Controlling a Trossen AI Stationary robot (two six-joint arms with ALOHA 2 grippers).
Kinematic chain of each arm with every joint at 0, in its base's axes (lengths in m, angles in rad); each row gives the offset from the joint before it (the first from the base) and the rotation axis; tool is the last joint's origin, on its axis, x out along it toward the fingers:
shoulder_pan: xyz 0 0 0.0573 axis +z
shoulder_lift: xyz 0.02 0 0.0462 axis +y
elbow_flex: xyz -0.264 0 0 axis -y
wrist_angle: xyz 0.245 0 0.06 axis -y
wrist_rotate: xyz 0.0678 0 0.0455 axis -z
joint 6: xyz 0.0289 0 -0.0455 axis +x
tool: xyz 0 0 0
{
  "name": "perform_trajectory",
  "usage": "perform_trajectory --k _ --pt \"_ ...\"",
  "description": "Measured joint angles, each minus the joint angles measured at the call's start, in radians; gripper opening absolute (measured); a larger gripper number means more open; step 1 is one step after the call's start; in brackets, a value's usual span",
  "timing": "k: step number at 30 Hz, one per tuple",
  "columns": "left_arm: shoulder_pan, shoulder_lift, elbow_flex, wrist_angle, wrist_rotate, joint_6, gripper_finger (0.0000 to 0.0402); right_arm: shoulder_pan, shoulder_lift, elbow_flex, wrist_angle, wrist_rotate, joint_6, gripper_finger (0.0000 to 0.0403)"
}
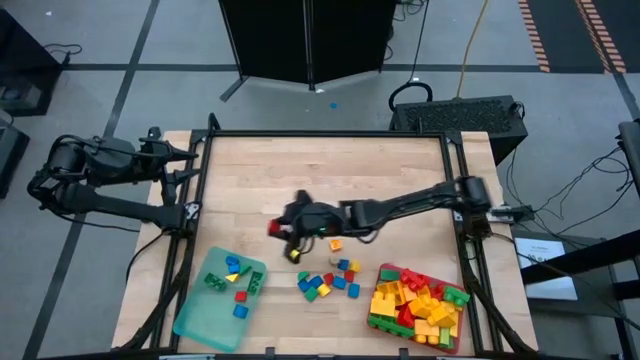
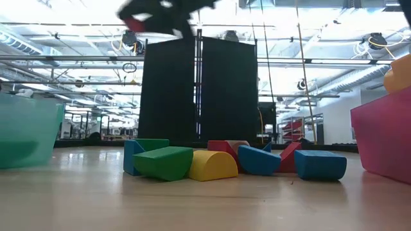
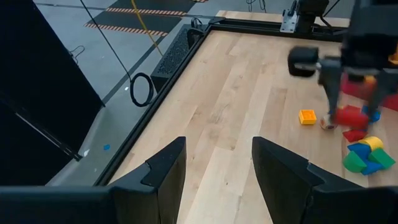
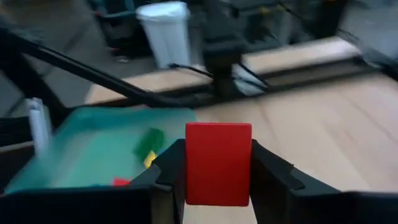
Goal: Sort blocks by size
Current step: Put the red block into the blue bin, then put the 1-stud yellow game piece into the blue bin
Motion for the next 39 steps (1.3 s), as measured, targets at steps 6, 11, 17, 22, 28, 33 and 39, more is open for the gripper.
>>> perform_trajectory --k 6,11,17,22,28,33,39 --pt "0.000 0.000 0.000 0.000 0.000 0.000 0.0187 0.001 0.277 0.376 -0.029 -0.220 -0.073 0.0112" --pt "0.000 0.000 0.000 0.000 0.000 0.000 0.0187 0.001 0.482 0.656 -0.150 -0.316 -0.064 0.0112" --pt "0.000 0.000 0.000 -0.004 0.000 -0.001 0.0187 0.002 0.607 0.773 -0.187 -0.418 -0.003 0.0112" --pt "0.000 0.000 0.000 -0.037 0.000 -0.003 0.0187 0.003 0.625 0.770 -0.194 -0.434 0.036 0.0112" --pt "0.000 0.000 0.000 -0.057 0.001 -0.003 0.0187 0.001 0.624 0.770 -0.195 -0.434 0.013 0.0199" --pt "0.000 0.000 0.000 -0.056 0.001 -0.003 0.0187 -0.001 0.624 0.770 -0.214 -0.433 0.054 0.0283" --pt "0.000 0.000 0.000 -0.056 0.001 -0.004 0.0187 -0.033 0.536 0.772 -0.548 -0.431 0.022 0.0287"
